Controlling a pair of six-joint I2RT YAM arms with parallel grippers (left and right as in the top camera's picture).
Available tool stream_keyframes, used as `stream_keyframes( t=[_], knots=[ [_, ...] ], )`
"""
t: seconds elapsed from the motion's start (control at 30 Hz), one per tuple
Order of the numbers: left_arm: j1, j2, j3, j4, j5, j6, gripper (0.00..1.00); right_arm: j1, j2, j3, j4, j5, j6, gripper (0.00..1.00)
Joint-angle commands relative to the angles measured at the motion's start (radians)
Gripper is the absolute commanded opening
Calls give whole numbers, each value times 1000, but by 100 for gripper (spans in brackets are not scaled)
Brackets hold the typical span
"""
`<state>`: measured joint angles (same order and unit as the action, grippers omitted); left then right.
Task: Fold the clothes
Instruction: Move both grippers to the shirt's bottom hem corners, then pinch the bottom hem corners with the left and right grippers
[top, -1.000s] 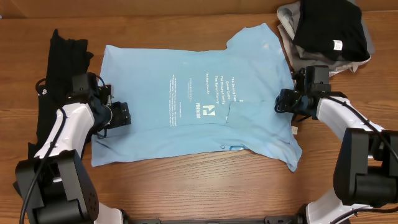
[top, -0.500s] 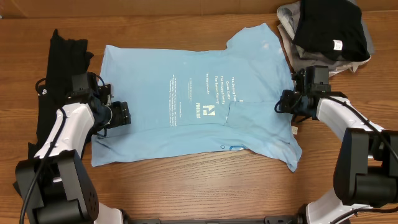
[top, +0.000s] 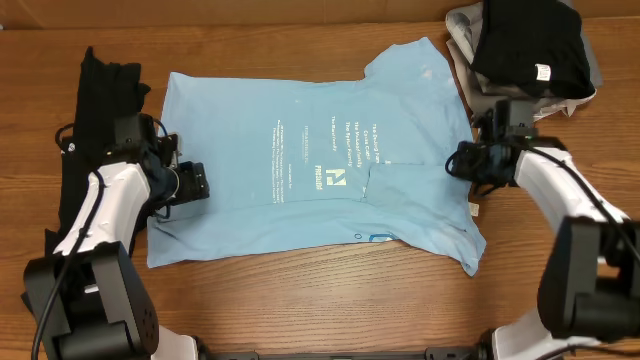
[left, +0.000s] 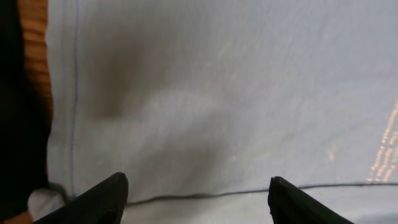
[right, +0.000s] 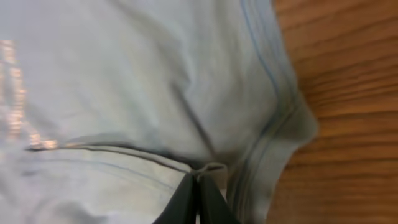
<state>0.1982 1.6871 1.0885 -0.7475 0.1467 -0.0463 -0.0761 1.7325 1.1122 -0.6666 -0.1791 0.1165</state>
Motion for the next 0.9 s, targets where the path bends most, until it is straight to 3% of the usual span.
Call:
stream_keyframes(
  t=[0.0, 0.47, 0.87],
  knots=[
    [6, -1, 100, -45, 8, -2, 73, 2, -105, 86, -50, -1, 14, 4],
    [6, -57, 441, -434, 8, -48, 67, 2, -382, 177, -483, -8, 98, 4],
    [5, -217, 433, -599, -10, -63, 68, 2, -547, 177, -690, -8, 124, 4]
  ],
)
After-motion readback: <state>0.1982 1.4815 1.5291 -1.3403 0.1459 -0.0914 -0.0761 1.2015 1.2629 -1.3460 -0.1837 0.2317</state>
